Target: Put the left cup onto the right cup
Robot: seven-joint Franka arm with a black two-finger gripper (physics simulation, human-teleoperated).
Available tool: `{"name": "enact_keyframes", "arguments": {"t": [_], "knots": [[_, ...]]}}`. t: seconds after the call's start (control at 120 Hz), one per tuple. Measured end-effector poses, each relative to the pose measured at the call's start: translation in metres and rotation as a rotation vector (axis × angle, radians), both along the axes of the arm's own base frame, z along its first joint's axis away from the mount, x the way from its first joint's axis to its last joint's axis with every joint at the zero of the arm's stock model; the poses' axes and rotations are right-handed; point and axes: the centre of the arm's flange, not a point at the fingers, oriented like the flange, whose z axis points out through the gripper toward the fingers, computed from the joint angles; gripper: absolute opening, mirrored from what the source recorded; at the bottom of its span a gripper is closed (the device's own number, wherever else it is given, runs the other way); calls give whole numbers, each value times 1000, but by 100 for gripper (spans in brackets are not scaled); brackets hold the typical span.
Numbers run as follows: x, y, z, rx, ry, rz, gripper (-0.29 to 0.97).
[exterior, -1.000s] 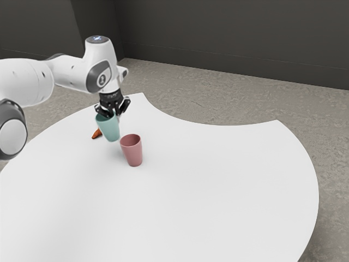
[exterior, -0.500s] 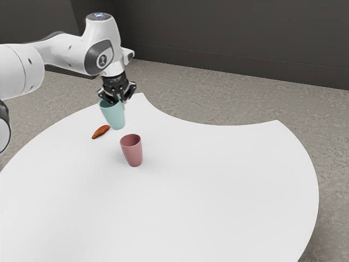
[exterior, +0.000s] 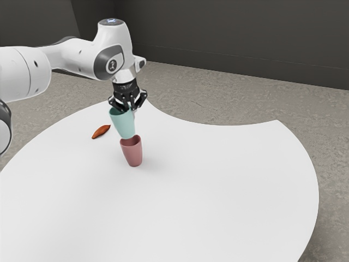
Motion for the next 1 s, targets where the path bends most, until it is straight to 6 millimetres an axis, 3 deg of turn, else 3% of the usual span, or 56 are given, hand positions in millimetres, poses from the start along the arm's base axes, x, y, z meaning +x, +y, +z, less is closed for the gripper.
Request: {"name": "enact_keyframes", "arguments": {"t": [1.0], "knots": [[6, 0, -19, 46, 25, 26, -10]]}}
